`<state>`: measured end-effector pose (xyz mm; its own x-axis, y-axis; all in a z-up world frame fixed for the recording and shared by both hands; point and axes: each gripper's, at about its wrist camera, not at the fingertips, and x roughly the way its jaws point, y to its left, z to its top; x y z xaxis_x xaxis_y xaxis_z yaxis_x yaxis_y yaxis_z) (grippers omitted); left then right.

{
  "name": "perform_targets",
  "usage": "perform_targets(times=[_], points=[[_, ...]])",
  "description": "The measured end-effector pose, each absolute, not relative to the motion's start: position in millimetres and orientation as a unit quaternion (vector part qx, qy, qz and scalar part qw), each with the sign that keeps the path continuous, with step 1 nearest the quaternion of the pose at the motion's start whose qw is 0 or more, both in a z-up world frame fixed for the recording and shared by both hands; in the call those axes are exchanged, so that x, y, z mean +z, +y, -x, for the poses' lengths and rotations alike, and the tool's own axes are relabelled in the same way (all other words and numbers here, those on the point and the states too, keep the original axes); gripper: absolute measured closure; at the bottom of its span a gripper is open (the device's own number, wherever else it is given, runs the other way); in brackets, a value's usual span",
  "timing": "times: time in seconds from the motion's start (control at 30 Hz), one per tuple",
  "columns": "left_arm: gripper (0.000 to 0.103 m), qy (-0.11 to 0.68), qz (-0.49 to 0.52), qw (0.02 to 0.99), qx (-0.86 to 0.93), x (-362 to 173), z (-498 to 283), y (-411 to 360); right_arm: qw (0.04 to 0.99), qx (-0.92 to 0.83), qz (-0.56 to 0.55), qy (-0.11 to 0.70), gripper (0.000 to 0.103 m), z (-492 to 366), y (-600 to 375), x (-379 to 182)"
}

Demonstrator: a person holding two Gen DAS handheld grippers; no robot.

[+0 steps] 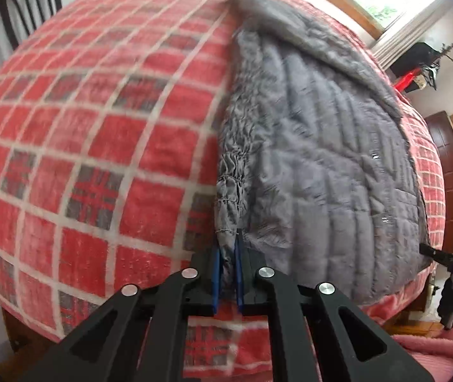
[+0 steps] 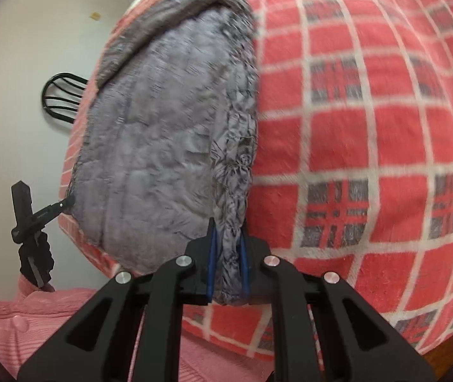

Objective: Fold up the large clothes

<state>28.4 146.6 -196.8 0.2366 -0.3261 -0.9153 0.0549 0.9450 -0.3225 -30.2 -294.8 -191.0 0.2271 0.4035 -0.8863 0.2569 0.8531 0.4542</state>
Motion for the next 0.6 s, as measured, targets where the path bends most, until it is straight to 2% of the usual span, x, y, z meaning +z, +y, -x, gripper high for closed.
perform_targets(times=[0.27,0.6], points=[[0.097,0.603,0.116,0.777,-0.134,-190.3,-29.4,144.9,0.739,0.055,-0.28,0.611,0.093,40.9,-299.8,-184.0],[0.097,0.529,0.151,0.809,-0.208,-105.9,-38.8,139.0,0.792,0.122,-0.283,0.527,0.094,23.6,-301.0,-90.5]])
